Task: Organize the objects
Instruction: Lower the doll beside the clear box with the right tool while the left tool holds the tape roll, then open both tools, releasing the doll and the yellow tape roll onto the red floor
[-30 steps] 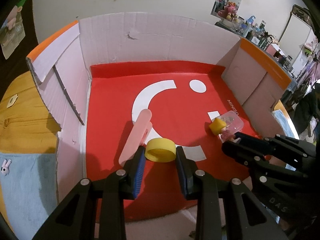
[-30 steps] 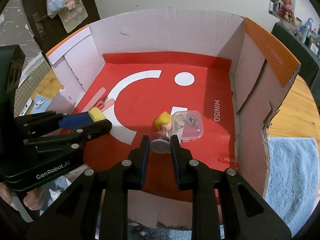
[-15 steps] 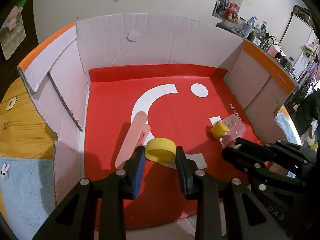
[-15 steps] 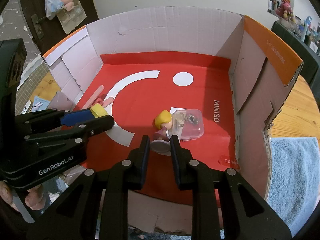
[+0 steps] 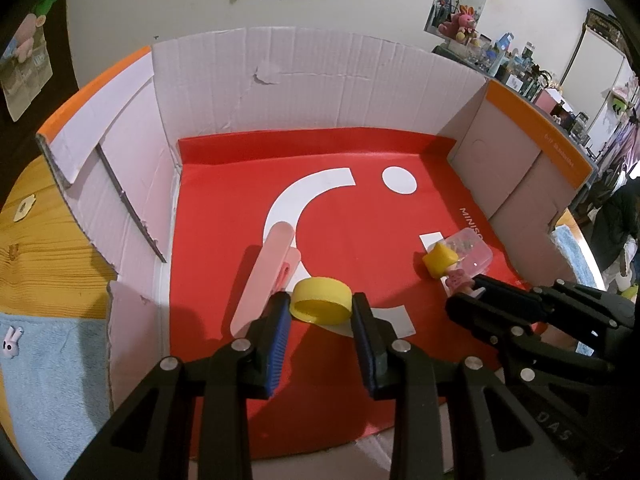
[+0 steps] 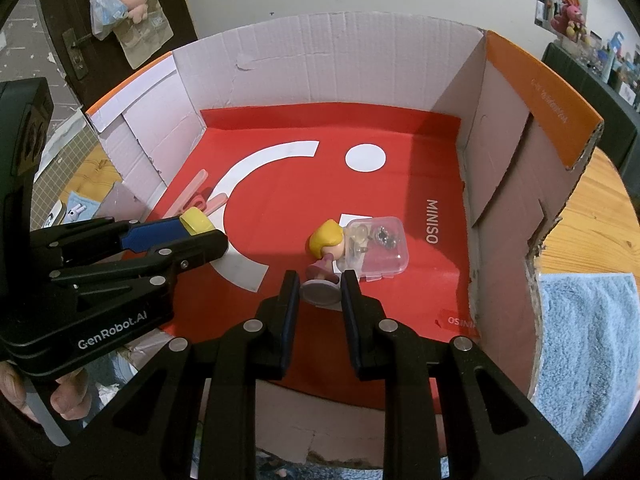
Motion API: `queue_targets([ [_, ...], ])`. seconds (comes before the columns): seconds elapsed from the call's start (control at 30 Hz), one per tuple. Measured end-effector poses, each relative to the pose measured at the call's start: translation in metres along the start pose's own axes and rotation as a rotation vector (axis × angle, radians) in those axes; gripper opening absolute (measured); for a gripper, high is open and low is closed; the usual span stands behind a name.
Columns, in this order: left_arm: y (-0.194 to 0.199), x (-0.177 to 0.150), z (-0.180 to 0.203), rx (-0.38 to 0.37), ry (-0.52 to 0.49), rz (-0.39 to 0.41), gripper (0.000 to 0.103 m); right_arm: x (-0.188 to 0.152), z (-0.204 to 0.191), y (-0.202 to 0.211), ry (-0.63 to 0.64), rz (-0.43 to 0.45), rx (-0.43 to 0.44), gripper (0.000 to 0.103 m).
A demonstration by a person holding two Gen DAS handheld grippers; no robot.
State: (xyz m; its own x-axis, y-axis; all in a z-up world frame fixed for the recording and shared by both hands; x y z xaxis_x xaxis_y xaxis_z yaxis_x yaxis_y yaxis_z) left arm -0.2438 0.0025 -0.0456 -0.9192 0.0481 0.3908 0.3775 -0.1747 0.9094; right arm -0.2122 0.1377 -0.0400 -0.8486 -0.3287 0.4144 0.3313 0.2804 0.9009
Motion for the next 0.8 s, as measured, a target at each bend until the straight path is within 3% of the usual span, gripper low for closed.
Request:
queue_targets([
  [0.1,0.0006,-0.0008,0.0001,0.009,0.0,0.003,0.044,0.0001,-0.0001,-0.0005,0.0,-0.001,-0.001,0.02],
  [0.43,0.0018,-0.0036,-0.0004,0.022,0.002,0.003,0.044,-0.0018,-0.0004,0.0006,0.002,0.0,0.001,0.021],
  [0.63,0.0014,-0.0062,-0.0013,0.029,0.004,0.005,0.05,-0.0032,-0.0009,0.0007,0.008,-0.006,-0.003,0.022],
  [0.73,0.0017,-0.0082,-0.002,0.031,0.006,0.006,0.05,-0.0053,-0.0017,0.003,0.012,-0.004,-0.006,0.026],
  [0.8,0.0024,-0.0099,-0.0029,0.031,0.009,0.007,0.05,-0.0064,-0.0025,0.0045,0.012,-0.002,-0.004,0.034],
])
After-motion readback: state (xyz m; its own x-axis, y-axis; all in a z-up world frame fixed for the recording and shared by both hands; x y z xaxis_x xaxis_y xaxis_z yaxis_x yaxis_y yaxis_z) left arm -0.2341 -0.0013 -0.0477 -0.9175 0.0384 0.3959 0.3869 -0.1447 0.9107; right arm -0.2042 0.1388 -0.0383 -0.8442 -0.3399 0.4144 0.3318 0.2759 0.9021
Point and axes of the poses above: each gripper's, at about its wrist camera, not at the fingertips, and y roughly against the way its jaws point, z to its right, x to its top, the point moved 3 cm from there along -y, roughly the way its jaws point, and after that the axes turned 10 degrees about -z, right-handed, at the moved point
